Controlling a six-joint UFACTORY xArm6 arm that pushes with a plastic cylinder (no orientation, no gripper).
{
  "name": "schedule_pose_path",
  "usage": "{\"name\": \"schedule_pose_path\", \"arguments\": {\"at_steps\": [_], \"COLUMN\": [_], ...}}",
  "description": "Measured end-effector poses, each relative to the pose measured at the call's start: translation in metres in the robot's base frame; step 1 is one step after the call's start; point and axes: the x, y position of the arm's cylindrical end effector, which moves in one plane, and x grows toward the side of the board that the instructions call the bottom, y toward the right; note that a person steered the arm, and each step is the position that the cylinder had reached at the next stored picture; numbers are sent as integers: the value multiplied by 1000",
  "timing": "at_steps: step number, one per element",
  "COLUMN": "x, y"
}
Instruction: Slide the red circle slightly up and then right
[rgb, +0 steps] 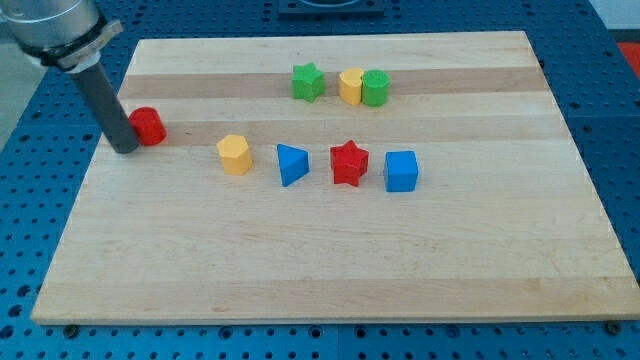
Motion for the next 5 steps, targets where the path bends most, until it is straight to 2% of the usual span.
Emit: {"name": "schedule_pose_path", "arguments": {"at_steps": [2, 3, 4, 5], "x": [-39, -51, -51, -66], "y": [54, 59, 28, 22]}}
